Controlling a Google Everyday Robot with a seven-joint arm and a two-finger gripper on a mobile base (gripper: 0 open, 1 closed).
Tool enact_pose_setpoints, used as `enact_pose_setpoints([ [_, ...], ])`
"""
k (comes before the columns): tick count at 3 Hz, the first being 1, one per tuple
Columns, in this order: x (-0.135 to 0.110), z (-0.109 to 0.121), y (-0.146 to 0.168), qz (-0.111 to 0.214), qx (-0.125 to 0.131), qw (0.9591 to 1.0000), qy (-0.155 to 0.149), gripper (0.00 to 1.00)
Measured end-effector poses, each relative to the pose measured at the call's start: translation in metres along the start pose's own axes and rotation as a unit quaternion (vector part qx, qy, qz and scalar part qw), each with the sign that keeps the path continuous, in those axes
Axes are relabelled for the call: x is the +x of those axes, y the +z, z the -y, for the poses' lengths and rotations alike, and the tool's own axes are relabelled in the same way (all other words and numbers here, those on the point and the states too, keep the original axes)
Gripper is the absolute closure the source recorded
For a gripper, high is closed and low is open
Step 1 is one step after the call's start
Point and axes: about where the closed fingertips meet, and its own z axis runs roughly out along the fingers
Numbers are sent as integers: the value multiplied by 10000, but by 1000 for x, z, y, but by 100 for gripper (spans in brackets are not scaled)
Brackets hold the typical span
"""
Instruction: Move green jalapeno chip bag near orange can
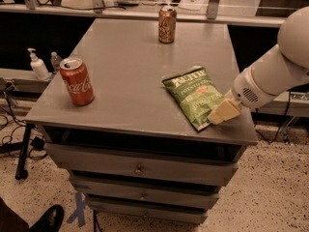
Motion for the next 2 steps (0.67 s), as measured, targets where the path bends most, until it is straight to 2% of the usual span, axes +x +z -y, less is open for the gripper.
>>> enact_pose_setpoints([
  [1,-3,4,-2,-16,17,10000,42,87],
  [2,-12,16,-13,14,147,9999,30,100],
])
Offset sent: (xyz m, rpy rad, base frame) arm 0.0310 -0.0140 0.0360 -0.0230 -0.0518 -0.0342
